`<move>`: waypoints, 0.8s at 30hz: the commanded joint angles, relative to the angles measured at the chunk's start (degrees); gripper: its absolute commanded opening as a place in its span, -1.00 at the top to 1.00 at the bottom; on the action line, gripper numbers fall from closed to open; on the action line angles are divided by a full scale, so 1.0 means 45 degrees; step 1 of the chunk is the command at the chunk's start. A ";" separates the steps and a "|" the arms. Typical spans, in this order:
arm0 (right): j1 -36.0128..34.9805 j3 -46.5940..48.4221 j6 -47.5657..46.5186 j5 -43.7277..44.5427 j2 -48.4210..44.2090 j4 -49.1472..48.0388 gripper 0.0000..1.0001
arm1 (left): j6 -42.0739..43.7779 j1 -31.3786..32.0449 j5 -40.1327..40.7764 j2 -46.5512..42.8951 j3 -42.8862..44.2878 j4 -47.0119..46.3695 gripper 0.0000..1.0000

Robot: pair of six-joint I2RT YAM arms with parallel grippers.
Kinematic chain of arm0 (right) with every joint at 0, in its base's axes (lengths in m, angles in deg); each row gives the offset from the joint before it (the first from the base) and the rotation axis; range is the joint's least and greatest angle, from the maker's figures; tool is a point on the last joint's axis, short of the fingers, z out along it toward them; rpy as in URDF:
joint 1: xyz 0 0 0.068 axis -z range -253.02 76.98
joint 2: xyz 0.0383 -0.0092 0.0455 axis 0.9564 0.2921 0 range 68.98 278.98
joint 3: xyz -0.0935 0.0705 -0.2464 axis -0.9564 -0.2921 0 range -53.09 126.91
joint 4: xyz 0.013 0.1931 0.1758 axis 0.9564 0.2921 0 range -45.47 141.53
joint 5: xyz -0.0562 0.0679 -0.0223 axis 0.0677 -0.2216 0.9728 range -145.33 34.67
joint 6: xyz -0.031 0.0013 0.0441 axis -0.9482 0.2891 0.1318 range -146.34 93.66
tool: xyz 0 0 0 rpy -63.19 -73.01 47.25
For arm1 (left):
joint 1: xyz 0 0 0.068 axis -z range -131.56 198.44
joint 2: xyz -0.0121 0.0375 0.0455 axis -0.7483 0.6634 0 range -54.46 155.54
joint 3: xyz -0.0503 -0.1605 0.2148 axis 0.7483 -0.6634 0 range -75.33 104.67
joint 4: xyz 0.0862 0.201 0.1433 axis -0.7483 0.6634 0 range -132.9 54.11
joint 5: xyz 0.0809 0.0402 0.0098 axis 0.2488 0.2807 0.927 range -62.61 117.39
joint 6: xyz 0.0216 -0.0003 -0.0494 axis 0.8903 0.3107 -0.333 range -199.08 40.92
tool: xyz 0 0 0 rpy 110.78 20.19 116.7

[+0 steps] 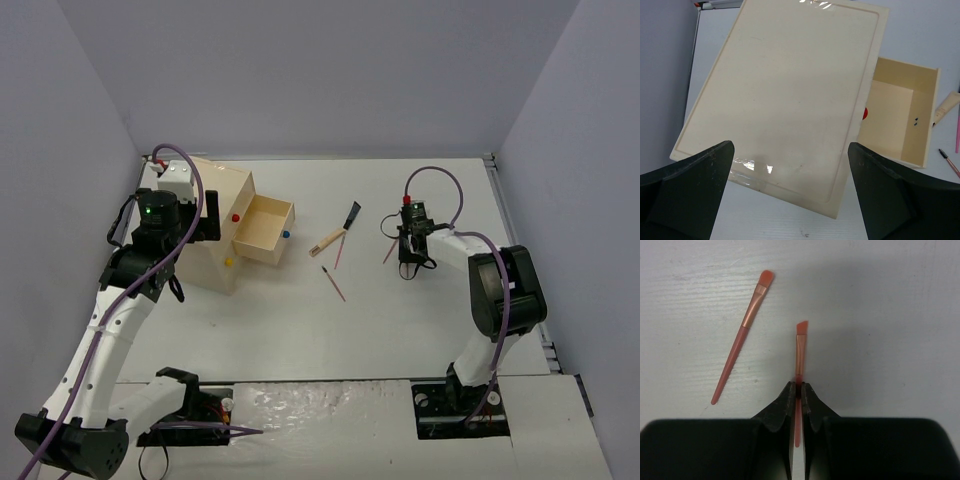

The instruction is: Organize the makeup

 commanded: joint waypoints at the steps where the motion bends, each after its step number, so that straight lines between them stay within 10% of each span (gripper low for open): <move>1: -0.0406 0.0383 -0.0185 0.1160 -0.0871 0.1207 1.00 | 0.0000 -0.0091 -0.0083 -0.0162 0.0261 -0.0631 -0.94; 11: -0.3992 0.2759 0.1195 -0.0775 -0.2787 -0.1438 1.00 | 0.0000 -0.0149 -0.0005 -0.0221 0.0163 -0.0768 -0.94; 24: -0.6582 0.6833 0.3679 -0.3408 0.1424 -0.6129 1.00 | 0.0019 -0.0169 0.0367 -0.0046 0.0007 -0.0866 -0.94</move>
